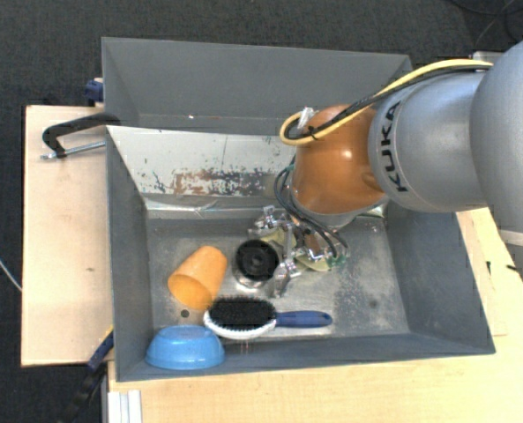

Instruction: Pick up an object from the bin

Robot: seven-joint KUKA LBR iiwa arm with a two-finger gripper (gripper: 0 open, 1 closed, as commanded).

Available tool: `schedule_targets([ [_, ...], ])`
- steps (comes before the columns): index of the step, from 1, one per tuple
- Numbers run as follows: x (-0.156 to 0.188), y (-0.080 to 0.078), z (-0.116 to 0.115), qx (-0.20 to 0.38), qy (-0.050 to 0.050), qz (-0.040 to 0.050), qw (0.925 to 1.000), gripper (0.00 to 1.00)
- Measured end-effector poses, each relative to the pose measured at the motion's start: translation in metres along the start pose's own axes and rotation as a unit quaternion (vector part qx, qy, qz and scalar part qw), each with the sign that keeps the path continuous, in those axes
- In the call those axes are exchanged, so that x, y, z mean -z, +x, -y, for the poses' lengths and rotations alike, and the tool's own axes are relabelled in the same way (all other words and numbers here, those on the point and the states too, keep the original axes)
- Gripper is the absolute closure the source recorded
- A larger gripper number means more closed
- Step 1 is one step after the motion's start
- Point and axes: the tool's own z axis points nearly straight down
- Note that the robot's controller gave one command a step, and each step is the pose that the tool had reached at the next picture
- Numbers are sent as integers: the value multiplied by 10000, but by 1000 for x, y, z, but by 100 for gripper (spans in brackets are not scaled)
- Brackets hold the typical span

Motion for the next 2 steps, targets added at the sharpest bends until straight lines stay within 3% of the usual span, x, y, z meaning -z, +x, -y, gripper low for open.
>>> schedule_targets([
  [1,2,-2,-2,11,-2,39,10000,100],
  [2,192,-1,5,1573,20,31,9875,100],
])
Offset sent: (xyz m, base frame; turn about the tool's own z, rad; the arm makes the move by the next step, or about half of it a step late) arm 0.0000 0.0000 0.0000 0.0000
